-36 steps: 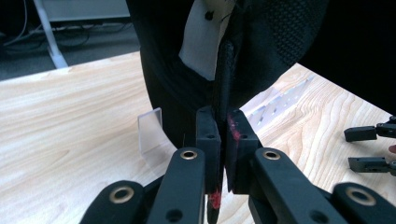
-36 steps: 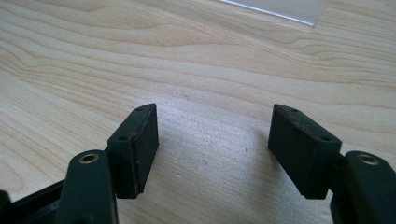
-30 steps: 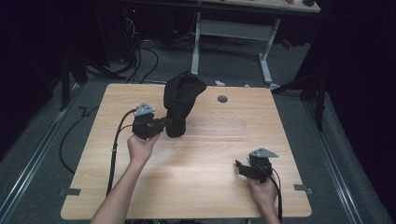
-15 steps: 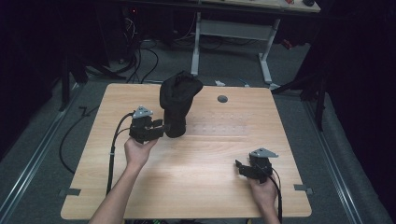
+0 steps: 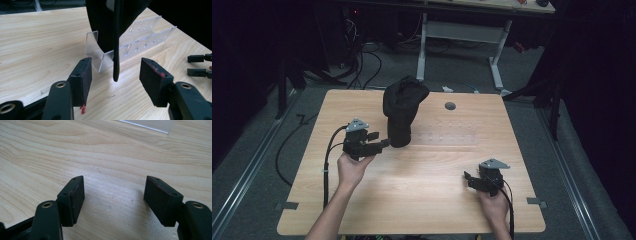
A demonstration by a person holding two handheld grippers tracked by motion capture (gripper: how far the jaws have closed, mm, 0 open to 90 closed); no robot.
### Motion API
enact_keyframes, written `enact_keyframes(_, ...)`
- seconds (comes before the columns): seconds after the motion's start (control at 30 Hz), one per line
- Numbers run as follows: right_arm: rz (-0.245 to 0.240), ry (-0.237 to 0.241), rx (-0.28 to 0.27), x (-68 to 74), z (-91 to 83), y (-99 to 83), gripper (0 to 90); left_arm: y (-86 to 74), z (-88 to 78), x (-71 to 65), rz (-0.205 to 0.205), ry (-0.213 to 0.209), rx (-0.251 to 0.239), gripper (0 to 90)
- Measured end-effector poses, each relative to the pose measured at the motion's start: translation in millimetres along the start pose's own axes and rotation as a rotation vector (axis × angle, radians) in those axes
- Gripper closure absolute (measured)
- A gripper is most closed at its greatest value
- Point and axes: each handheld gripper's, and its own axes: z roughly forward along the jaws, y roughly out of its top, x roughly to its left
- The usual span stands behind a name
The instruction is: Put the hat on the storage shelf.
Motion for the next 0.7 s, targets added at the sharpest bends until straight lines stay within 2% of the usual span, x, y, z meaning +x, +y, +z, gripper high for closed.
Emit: enact_keyframes(0.7,0.002,0.000,0.001,0.4,-0.1,0.0,33.1,-13.4,-21.3,-3.2,-0.027,-0.025,-0.019,43.3)
